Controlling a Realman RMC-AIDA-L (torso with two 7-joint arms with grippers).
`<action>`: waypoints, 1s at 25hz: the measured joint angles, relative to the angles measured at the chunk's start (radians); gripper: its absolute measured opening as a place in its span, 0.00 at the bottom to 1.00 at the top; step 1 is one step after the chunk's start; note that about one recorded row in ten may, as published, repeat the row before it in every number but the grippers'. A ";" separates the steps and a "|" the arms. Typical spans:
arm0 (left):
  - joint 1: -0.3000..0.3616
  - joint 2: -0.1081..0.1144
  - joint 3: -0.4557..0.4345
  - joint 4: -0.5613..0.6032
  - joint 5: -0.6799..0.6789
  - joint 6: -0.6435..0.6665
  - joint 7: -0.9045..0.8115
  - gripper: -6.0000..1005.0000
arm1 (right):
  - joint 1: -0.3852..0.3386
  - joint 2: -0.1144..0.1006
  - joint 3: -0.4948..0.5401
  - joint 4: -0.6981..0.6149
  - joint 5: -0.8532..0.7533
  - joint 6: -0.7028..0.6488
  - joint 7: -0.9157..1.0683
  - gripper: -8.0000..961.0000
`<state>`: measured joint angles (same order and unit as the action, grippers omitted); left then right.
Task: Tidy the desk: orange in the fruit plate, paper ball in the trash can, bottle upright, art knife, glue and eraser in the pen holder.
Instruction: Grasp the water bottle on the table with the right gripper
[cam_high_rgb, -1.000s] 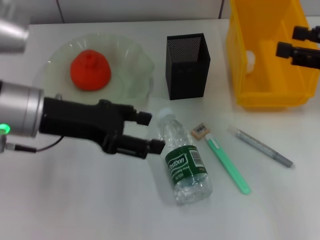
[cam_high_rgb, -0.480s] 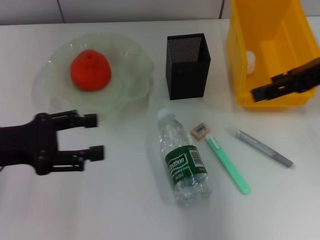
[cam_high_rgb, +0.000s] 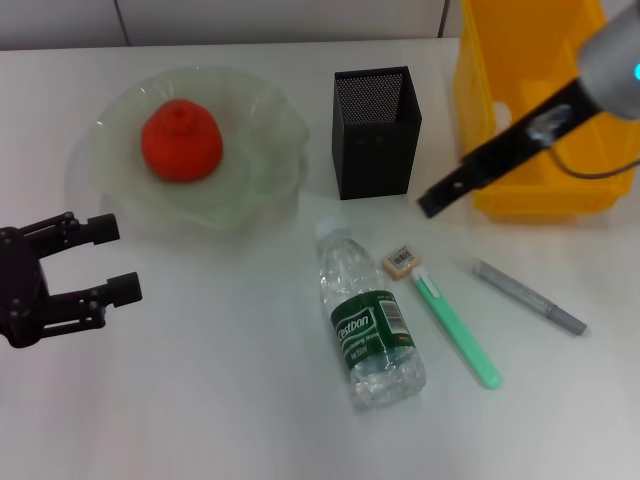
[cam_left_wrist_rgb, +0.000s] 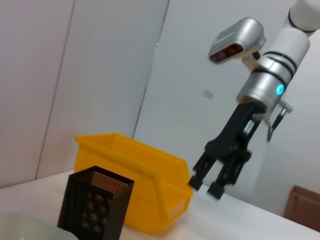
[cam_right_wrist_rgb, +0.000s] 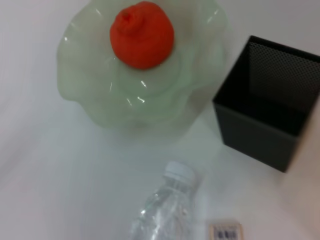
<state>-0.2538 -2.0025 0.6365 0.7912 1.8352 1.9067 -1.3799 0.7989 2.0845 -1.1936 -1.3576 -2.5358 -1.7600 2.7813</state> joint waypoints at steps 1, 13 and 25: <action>0.001 0.003 -0.004 -0.013 0.000 0.000 0.005 0.83 | 0.008 0.000 -0.014 0.026 0.001 0.022 0.000 0.81; 0.000 0.002 -0.006 -0.039 -0.001 -0.004 0.017 0.83 | 0.058 0.003 -0.223 0.350 0.139 0.398 -0.006 0.79; -0.010 -0.003 0.001 -0.052 -0.001 -0.003 0.015 0.83 | 0.043 0.007 -0.286 0.509 0.279 0.568 -0.058 0.78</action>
<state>-0.2641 -2.0058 0.6374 0.7397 1.8345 1.9035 -1.3645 0.8416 2.0911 -1.4792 -0.8488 -2.2565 -1.1922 2.7234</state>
